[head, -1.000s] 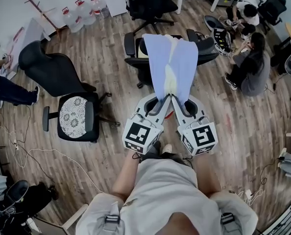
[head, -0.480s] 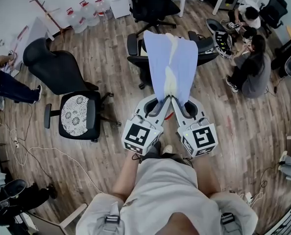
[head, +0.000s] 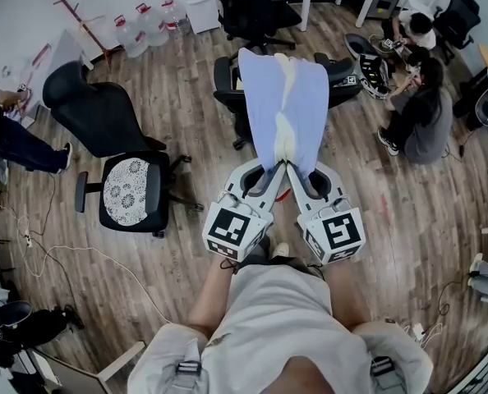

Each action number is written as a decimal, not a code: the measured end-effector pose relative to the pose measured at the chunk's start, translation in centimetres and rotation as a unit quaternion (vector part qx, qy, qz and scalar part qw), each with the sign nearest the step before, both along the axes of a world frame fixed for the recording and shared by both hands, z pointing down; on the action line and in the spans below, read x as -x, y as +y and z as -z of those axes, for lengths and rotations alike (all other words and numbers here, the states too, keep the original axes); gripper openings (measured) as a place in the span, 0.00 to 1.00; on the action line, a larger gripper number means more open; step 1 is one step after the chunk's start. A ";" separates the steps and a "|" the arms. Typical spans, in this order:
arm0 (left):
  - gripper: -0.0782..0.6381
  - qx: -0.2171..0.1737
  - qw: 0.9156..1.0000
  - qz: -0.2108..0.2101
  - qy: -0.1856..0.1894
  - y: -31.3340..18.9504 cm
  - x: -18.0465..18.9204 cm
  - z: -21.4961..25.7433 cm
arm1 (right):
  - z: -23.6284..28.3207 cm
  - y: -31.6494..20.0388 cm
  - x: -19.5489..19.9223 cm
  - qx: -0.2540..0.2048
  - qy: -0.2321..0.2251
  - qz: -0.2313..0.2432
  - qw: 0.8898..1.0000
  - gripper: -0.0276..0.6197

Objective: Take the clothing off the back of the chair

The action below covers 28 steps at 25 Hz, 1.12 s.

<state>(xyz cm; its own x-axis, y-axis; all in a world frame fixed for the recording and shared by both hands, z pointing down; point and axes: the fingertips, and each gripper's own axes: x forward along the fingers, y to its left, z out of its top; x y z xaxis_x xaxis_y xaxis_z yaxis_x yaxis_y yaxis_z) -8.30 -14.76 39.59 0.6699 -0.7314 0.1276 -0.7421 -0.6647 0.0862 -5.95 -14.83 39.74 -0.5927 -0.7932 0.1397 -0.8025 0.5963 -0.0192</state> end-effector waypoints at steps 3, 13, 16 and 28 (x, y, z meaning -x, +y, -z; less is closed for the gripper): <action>0.18 -0.003 1.000 0.001 -0.001 0.7 -0.2 0.2 | 0.2 0.7 -0.2 -0.005 -0.001 0.004 1.000 0.14; 0.18 -0.012 1.000 0.006 -0.002 3.5 -0.4 0.7 | 0.8 3.5 -0.4 -0.015 -0.002 0.012 1.000 0.14; 0.18 -0.014 1.000 0.006 -0.002 4.2 -0.5 0.8 | 0.8 4.3 -0.4 -0.018 -0.001 0.014 1.000 0.14; 0.18 -0.011 1.000 0.015 0.005 6.7 -1.2 1.2 | 1.5 6.9 -1.1 -0.022 -0.004 0.028 0.999 0.14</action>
<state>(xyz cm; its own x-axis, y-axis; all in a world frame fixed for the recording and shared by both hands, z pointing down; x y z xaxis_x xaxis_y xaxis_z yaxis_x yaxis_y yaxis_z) -7.07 -8.09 38.36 0.6482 -0.7544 0.1037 -0.7615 -0.6433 0.0796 -4.85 -7.95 38.24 -0.6370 -0.7643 0.0998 -0.7681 0.6404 0.0018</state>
